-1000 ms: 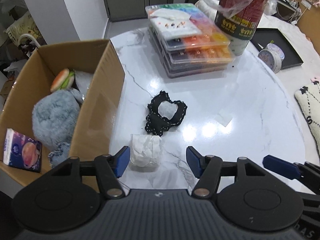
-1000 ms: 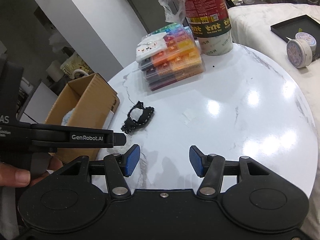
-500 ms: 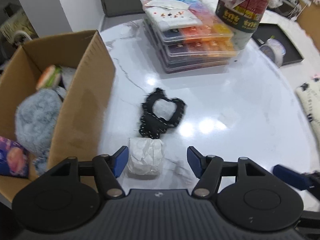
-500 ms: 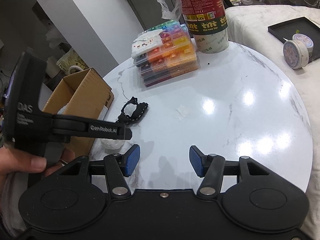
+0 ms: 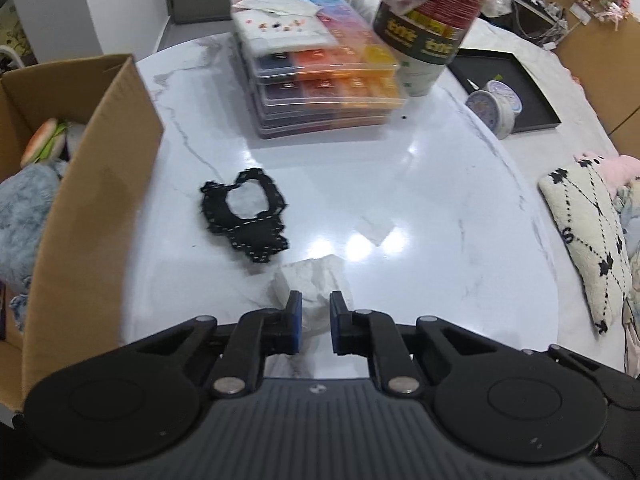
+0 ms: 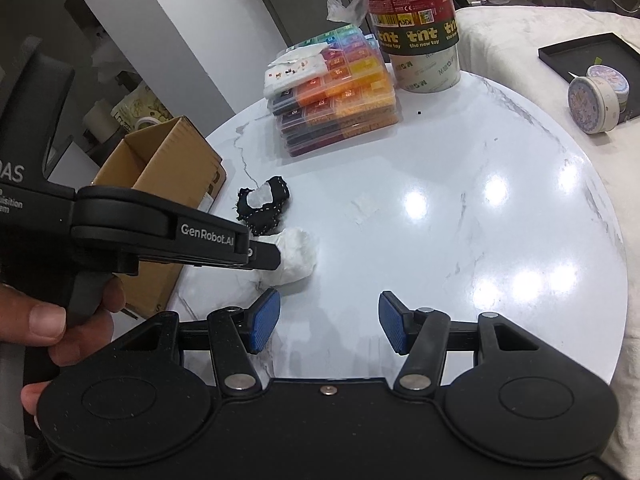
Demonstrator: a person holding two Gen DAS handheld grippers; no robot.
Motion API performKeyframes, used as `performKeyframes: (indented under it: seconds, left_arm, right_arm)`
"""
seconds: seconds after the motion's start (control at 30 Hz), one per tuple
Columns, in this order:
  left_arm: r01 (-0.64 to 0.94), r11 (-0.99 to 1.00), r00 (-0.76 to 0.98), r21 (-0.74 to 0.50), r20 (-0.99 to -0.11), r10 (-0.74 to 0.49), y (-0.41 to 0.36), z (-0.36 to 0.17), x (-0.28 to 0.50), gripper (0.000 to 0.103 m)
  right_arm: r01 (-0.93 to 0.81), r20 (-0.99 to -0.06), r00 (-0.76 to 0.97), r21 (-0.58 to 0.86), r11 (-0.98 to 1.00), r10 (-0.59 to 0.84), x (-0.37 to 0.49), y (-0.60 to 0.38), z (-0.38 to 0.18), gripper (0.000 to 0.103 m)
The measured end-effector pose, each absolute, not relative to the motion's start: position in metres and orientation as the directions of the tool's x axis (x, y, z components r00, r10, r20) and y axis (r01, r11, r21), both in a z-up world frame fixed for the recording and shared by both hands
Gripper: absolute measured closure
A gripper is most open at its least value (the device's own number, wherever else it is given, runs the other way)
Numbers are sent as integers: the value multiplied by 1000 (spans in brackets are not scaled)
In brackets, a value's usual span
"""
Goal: Organize soft objects
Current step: 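Move the right gripper toward the white crumpled tissue while the left gripper moves toward the black lace scrunchie, then close the right gripper on the white crumpled tissue while the left gripper grasps the black lace scrunchie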
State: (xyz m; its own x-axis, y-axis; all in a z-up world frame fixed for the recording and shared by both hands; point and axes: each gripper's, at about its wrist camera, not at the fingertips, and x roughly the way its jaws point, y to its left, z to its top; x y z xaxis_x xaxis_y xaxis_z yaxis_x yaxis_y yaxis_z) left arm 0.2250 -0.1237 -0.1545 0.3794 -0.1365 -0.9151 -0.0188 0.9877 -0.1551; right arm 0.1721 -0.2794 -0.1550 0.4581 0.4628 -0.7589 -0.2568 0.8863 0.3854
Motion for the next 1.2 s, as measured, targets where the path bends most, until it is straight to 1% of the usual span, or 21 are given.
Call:
performKeyframes:
  seconds: [0.1,0.23,0.37,0.47,0.5,0.53,0.57,0.63,0.73,0.83,0.9,0.97,1.2]
  left_arm:
    - [2,982,372,-187,-912,-174,-131,-157,225,93]
    - [22,978,372,-206,-906,-200,-135,-157,223,93]
    - [40,990,434,-137,-890,-141,-131,-140,224,88]
    - [27,995,458,-92,-884,-94,-122,-133,229,79]
    - [17,996,464,-82,-882,-81,-118,-132,232,74]
    - [6,998,469,-68,-881,-63,-114,-132,234,69]
    - [-5,999,474,-49,-880,-41,-111,-133,237,66]
    - [-21,999,477,-33,-879,-19,-106,-135,243,57]
    - [-31,999,475,-29,-880,-11,-103,-137,251,48]
    - [-21,1000,474,11,-880,20,-105,-142,257,42]
    - [-17,1000,462,9,-886,15,-106,-146,263,38]
    - [-23,1000,451,0,-892,11,-106,-149,266,37]
    - [-21,1000,408,-13,-913,-3,-101,-161,276,35]
  right_arm:
    - [-257,-762,456,382,888,460,172,-280,-156,48]
    - [-262,-764,452,380,887,461,172,-279,-157,48]
    - [-271,-762,453,377,886,462,172,-277,-158,48]
    - [-286,-756,461,369,884,464,173,-272,-158,48]
    - [-291,-754,463,368,883,466,173,-270,-158,48]
    - [-296,-750,467,367,882,469,174,-268,-158,46]
    - [-304,-744,474,363,881,470,174,-266,-158,43]
    - [-312,-740,487,348,884,463,176,-262,-159,39]
    - [-320,-737,495,338,885,461,178,-257,-161,38]
    - [-323,-730,511,328,888,455,181,-253,-163,38]
    - [-316,-724,525,322,892,447,184,-251,-164,34]
    - [-318,-718,532,322,892,449,187,-248,-165,28]
    - [-323,-727,528,306,896,438,198,-234,-170,27]
